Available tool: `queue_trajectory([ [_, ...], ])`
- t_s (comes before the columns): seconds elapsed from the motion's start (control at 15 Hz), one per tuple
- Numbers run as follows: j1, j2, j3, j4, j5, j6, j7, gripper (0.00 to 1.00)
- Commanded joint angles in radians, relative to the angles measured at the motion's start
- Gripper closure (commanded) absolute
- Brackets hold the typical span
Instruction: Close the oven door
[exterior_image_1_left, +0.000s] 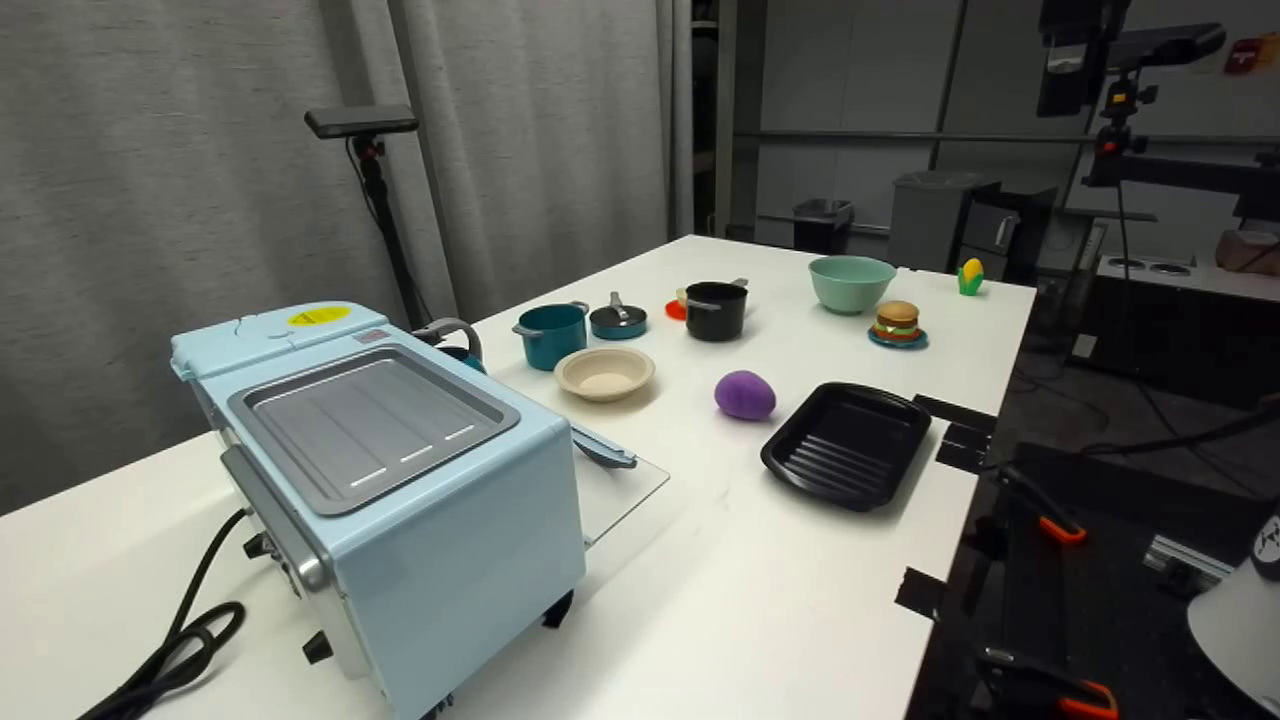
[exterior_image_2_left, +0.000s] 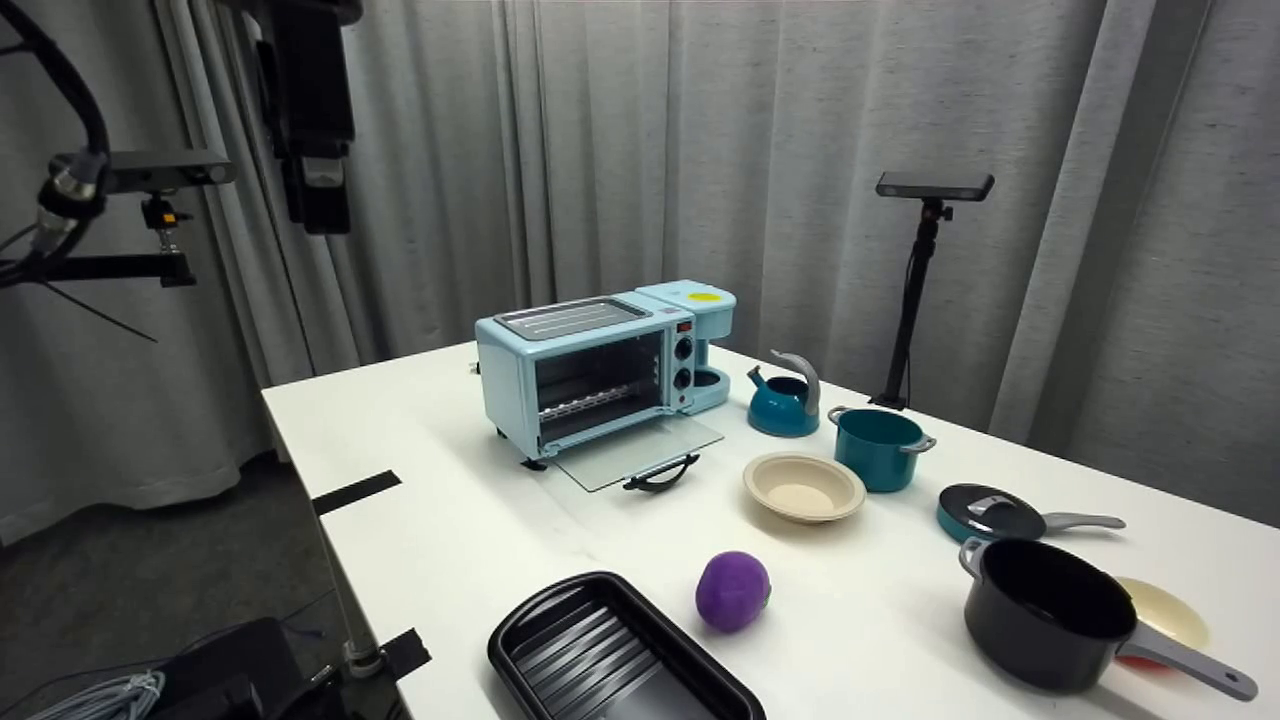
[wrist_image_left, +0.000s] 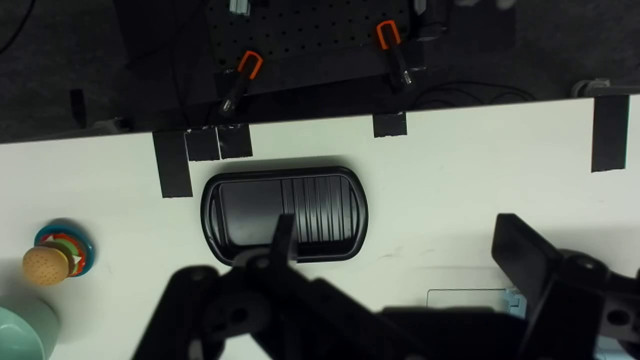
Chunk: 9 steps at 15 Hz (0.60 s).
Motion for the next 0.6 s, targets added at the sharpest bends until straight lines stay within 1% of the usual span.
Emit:
queue_trajectory([
  [0.0,-0.014,0.001,0.008,0.003,0.006,-0.002,-0.008,0.0],
  [0.53,-0.015,0.003,0.009,0.005,0.008,-0.011,-0.003,0.0],
])
